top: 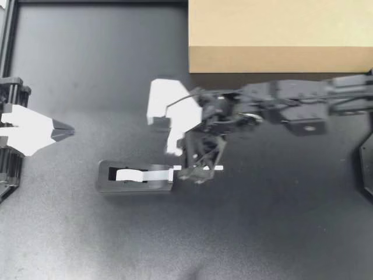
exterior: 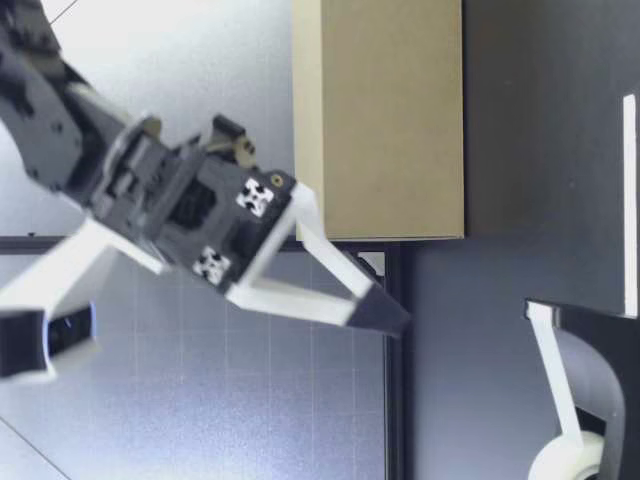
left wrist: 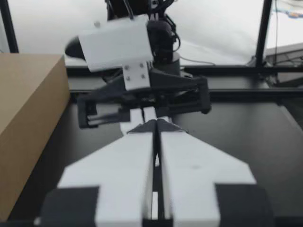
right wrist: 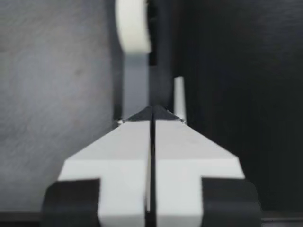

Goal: Cut a small piece of tape from the tape dispenser then place it on the cardboard box's edge.

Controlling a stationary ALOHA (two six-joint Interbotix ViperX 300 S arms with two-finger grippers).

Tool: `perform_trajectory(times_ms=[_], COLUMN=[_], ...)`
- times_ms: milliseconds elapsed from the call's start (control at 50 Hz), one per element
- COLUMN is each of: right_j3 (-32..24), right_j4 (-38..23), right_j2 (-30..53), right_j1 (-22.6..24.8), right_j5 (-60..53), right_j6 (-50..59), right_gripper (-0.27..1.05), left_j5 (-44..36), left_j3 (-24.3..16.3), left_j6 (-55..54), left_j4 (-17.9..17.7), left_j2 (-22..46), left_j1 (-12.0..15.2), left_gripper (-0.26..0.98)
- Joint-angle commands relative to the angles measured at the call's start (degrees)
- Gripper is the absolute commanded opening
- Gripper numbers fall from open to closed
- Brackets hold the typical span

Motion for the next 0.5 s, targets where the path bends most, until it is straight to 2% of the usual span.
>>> perform_trajectory(times_ms=[0, 160, 380, 480], right_j3=[-4.4, -9.2, -14.2, -16.3], right_j4=[5.0, 13.9, 25.9, 27.2], right_j2=[1.0, 5.1, 10.0, 12.0], right_j1=[-0.9, -3.9, -10.5, -11.4], right_j5=[3.4, 10.9, 20.7, 23.7], right_j6=[-3.7, -10.6, -11.2, -11.2], right_gripper=[-0.12, -0.12, -0.07, -0.01], left_j5=[-0.5, -0.5, -0.5, -0.5], left_j3=[-0.5, -0.4, -0.1, -0.1], left_j6=[0.0, -0.3, -0.5, -0.5], left_j4=[0.0, 0.0, 0.0, 0.0], left_j2=[0.4, 0.4, 0.4, 0.4], left_j1=[0.1, 0.1, 0.0, 0.1], left_gripper=[-0.13, -0.13, -0.13, -0.13])
